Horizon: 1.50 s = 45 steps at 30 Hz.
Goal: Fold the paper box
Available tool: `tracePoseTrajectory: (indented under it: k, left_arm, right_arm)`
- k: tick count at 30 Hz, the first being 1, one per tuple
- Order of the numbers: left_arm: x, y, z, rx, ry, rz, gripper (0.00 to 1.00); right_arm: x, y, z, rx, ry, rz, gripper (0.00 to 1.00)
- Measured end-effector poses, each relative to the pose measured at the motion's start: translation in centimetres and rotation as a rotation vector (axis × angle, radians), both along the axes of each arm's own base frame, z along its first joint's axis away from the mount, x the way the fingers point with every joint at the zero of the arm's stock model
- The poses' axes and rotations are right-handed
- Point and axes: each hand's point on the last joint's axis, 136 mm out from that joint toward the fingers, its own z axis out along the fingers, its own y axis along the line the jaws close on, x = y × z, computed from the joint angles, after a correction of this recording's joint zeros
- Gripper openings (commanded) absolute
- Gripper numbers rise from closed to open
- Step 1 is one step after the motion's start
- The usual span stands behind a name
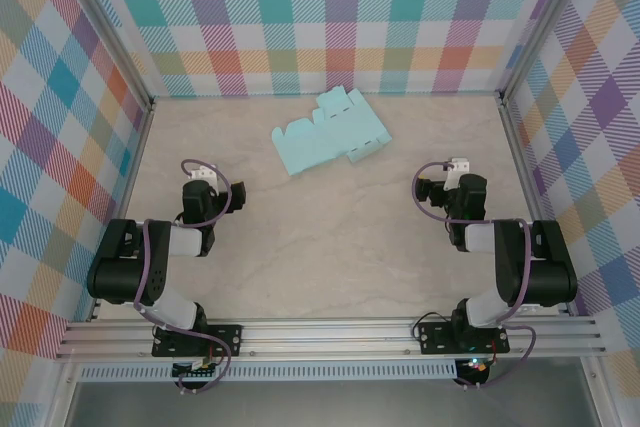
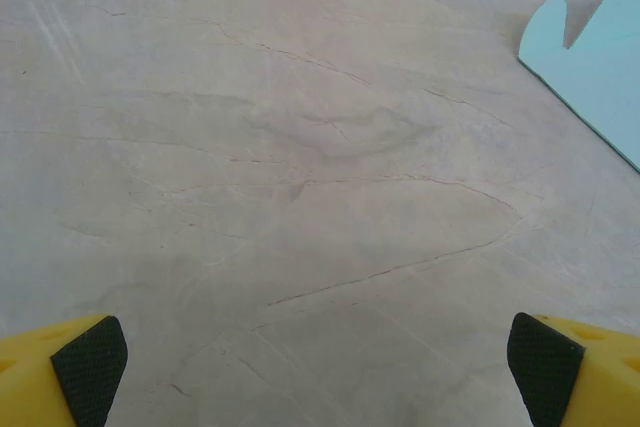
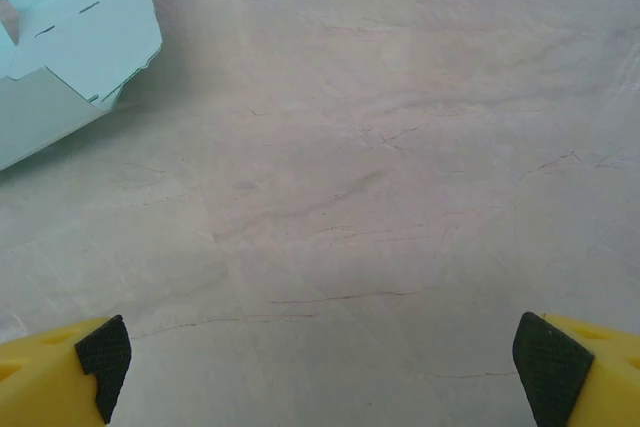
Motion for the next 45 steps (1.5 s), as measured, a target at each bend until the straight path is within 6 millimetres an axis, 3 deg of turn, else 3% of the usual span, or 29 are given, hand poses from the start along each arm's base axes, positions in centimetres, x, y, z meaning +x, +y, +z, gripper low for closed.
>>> tracePoseTrajectory:
  k: [29, 33, 36, 42, 45]
  left_arm:
    - [0.0, -0.1, 0.0, -0.002, 0.000, -0.003, 1.00]
    - [-0.2, 0.3, 0.1, 0.004, 0.029, 0.016, 1.00]
    - [-0.2, 0.5, 2.5, 0.005, 0.020, 0.041, 1.00]
    - [-1.0, -0.4, 11.1, -0.089, -0.130, 0.051, 1.00]
    - [-1.6, -0.7, 13.6, -0.143, -0.146, 0.058, 1.00]
  right_arm:
    - [0.0, 0.0, 0.0, 0.000, 0.003, -0.002, 1.00]
    - [-0.5, -1.1, 0.3, -0.005, 0.042, -0.069, 1.00]
    - [-0.6, -1.8, 3.6, -0.002, 0.029, -0.118, 1.00]
    - [1.5, -3.0, 14.5, 0.172, -0.021, -0.262, 1.00]
    - [2.6, -3.2, 15.5, 0.328, 0.043, -0.336, 1.00]
